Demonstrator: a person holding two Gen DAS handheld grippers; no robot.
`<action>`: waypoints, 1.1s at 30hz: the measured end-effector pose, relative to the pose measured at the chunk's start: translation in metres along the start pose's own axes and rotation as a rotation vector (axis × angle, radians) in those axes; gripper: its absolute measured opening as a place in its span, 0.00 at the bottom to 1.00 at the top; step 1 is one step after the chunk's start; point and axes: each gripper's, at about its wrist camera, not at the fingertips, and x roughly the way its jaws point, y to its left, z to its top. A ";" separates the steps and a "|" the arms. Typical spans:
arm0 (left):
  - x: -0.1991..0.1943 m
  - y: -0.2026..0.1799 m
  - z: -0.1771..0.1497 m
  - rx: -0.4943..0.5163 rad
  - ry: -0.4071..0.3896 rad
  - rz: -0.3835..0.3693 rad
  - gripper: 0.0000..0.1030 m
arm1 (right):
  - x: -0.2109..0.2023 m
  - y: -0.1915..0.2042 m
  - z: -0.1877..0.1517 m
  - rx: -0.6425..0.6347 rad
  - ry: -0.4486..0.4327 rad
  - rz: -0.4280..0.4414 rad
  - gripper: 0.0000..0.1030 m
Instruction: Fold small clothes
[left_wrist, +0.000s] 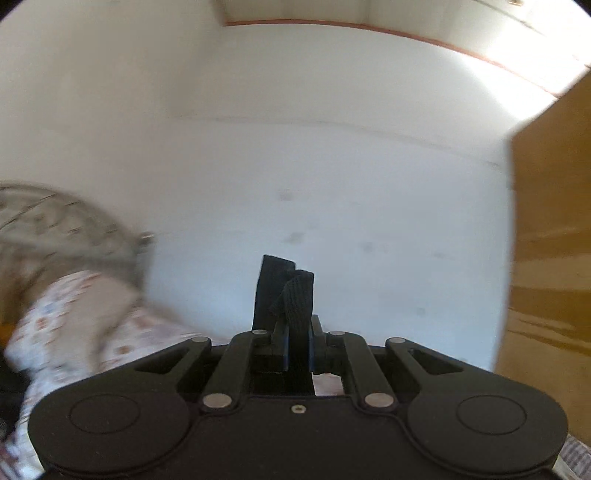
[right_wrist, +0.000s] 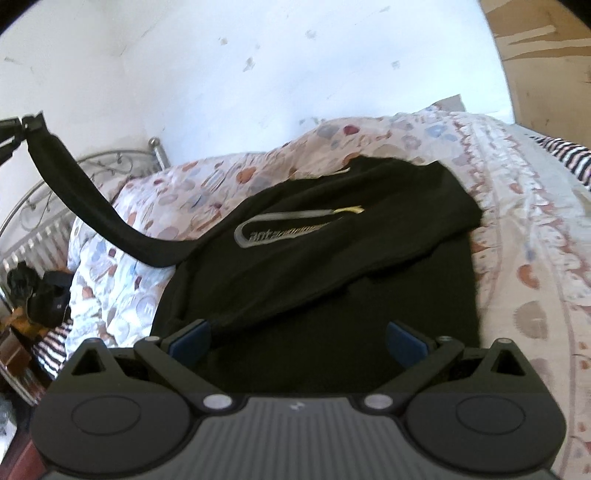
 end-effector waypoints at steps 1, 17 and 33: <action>0.000 -0.017 0.000 0.010 0.003 -0.037 0.09 | -0.003 -0.004 0.001 0.008 -0.007 -0.004 1.00; -0.014 -0.240 -0.142 0.114 0.326 -0.554 0.09 | -0.062 -0.081 0.008 0.060 -0.128 -0.198 1.00; -0.061 -0.266 -0.312 0.045 0.720 -0.562 0.14 | -0.085 -0.113 0.005 0.086 -0.147 -0.312 1.00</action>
